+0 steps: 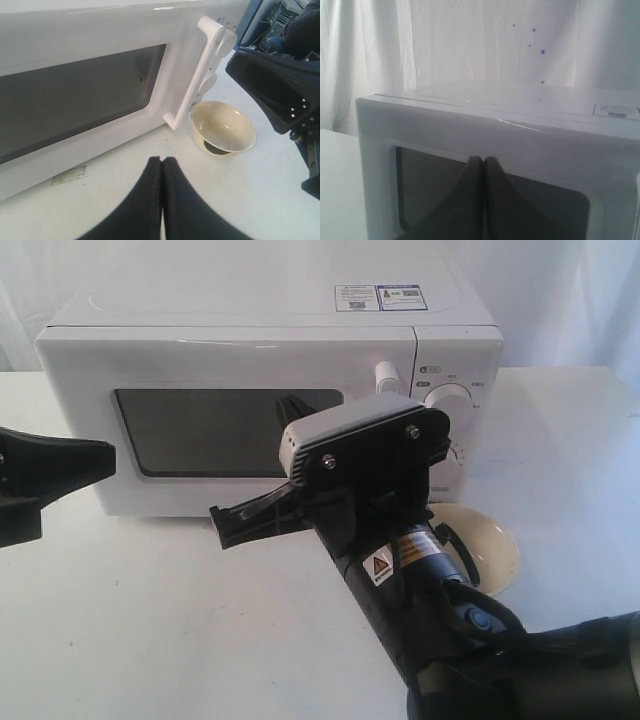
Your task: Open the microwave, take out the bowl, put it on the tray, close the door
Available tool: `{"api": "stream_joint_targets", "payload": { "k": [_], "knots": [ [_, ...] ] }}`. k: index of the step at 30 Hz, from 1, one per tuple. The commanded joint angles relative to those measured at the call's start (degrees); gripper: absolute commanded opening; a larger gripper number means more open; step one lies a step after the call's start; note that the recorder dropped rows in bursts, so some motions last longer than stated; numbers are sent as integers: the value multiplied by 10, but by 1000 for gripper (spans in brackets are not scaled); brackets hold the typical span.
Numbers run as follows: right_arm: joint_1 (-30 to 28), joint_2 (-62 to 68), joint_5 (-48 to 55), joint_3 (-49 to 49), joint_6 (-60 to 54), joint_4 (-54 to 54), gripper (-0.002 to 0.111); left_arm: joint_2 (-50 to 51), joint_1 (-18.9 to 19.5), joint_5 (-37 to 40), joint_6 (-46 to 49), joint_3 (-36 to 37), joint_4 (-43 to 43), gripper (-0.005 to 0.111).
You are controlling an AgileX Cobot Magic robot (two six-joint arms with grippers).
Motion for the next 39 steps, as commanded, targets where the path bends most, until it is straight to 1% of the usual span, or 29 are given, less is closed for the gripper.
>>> {"api": "stream_joint_targets", "payload": {
  "k": [1, 18, 21, 30, 32, 35, 39],
  "knots": [
    [3, -5, -8, 2, -4, 1, 0, -5, -4, 5, -3, 4, -12, 0],
    [3, -6, -8, 2, -8, 16, 0, -5, -4, 5, -3, 4, -9, 0],
    [3, -31, 3, 2, -12, 15, 0, -5, -4, 3, -3, 4, -9, 0],
    [3, -226, 255, 2, -90, 20, 0, -5, -4, 3, -2, 4, -9, 0],
    [-6, -267, 317, 2, -95, 18, 0, -5, -4, 3, -2, 4, -9, 0],
    [-36, -312, 421, 2, -91, 16, 0, -5, -4, 3, -2, 4, -9, 0],
    [-95, -354, 562, 2, -75, 16, 0, -5, -4, 3, -2, 4, -8, 0]
  ]
}}
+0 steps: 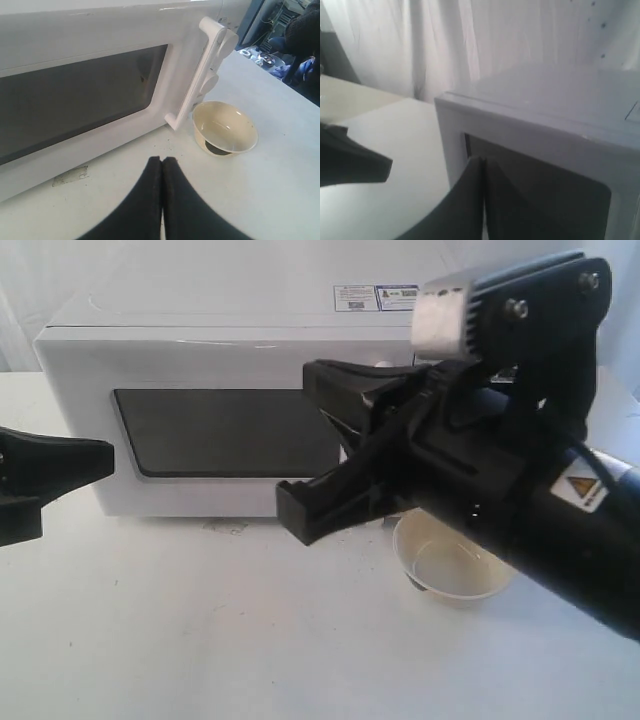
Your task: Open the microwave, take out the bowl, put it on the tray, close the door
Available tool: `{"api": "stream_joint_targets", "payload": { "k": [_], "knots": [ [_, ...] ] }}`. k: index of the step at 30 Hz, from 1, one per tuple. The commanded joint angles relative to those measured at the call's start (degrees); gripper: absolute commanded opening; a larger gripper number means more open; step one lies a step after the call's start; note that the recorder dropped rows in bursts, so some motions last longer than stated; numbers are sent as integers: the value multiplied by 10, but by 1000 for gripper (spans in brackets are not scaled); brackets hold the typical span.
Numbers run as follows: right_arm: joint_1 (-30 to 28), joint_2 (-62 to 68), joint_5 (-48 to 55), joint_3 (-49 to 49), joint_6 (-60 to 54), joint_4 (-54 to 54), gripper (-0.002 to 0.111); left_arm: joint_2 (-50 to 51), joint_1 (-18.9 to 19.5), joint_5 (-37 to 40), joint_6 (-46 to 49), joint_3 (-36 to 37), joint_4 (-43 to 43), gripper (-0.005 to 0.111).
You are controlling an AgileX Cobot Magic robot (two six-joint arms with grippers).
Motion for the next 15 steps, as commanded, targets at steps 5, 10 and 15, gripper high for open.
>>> {"api": "stream_joint_targets", "payload": {
  "k": [5, 10, 15],
  "knots": [
    [-137, -86, 206, 23, 43, -1, 0, -5, -4, 6, -2, 4, -8, 0],
    [-201, -158, 212, 78, 68, -1, 0, -5, -4, 6, -2, 4, -8, 0],
    [-253, -260, 226, 137, 68, -1, 0, -5, -4, 6, -2, 4, -8, 0]
  ]
}}
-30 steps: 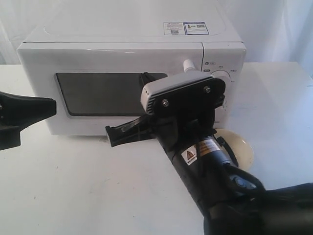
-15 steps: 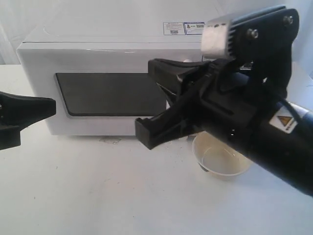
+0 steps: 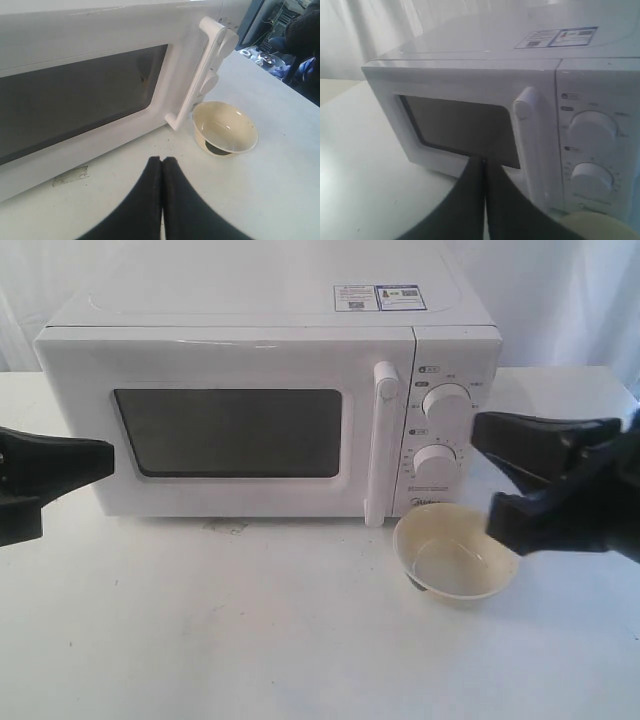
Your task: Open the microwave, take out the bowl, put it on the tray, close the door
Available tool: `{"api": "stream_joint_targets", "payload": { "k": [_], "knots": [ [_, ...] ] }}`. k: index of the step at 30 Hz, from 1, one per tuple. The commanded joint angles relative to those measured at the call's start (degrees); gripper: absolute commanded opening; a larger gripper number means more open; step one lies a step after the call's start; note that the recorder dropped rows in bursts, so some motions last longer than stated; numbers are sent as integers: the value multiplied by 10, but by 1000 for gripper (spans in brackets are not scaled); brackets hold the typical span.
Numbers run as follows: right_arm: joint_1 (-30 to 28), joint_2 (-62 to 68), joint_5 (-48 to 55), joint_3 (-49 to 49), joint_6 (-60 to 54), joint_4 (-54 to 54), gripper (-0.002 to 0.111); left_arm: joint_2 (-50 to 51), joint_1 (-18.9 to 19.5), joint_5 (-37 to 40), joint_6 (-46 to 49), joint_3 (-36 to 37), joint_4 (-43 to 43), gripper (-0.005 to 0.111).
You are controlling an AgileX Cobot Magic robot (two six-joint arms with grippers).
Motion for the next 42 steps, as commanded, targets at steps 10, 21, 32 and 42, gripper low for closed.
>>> {"api": "stream_joint_targets", "payload": {
  "k": [10, 21, 32, 42],
  "knots": [
    [-164, -265, 22, 160, 45, 1, 0, -5, -4, 7, -2, 4, -8, 0],
    [-262, -389, 35, 217, 54, 1, 0, -5, -4, 7, -2, 4, -8, 0],
    [-346, -426, 113, 223, 55, 1, 0, -5, -4, 7, -2, 4, -8, 0],
    [-347, -426, 116, 228, 50, -3, 0, -5, -4, 4, -2, 4, -8, 0]
  ]
}}
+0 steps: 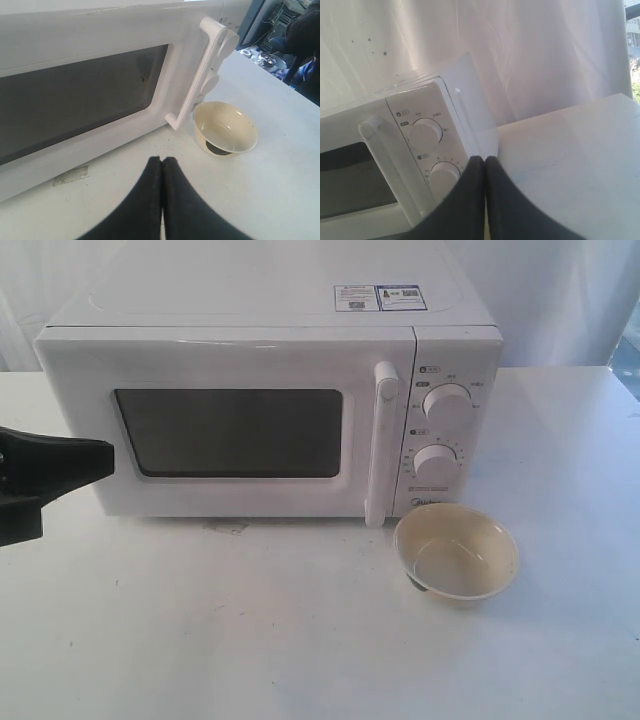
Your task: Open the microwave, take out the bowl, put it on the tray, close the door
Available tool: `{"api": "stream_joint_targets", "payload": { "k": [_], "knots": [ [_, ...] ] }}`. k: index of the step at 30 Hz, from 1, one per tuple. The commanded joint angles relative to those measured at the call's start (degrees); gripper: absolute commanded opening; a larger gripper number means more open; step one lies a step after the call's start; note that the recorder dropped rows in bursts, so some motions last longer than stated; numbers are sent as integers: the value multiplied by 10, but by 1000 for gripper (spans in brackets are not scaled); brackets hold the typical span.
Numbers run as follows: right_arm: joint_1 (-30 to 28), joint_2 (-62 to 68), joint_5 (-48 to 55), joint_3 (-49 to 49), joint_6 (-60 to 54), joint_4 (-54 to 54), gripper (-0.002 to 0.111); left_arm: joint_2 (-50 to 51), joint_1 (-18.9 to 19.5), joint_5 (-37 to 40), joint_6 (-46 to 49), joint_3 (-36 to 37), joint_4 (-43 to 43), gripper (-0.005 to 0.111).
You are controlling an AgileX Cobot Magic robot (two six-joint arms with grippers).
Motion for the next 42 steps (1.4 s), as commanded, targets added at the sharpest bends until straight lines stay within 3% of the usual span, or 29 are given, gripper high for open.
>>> {"api": "stream_joint_targets", "payload": {
  "k": [1, 14, 17, 18, 19, 20, 22, 27, 33, 42],
  "knots": [
    [-5, -4, 9, 2, -2, -3, 0, -5, -4, 4, -2, 4, -8, 0],
    [-5, -4, 38, 2, -2, -17, 0, -5, -4, 3, -2, 4, -8, 0],
    [-5, -4, 112, 2, 73, -177, 0, -5, -4, 3, -2, 4, -8, 0],
    [-5, -4, 153, 2, 170, -286, 0, -5, -4, 2, -2, 4, -8, 0],
    [-5, -4, 169, 2, 205, -326, 0, -5, -4, 2, -2, 4, -8, 0],
    [-5, -4, 191, 4, 314, -395, 0, -5, -4, 2, -2, 4, -8, 0],
    [-5, -4, 189, 20, 372, -435, 0, -5, -4, -7, -2, 4, -8, 0],
    [-5, -4, 171, 28, 381, -442, 0, -5, -4, -8, -2, 4, -8, 0],
    [-5, -4, 142, 28, 282, -443, 0, -5, -4, -8, -2, 4, -8, 0],
    [-5, -4, 142, 28, 282, -438, 0, -5, -4, -8, -2, 4, -8, 0]
  ]
}}
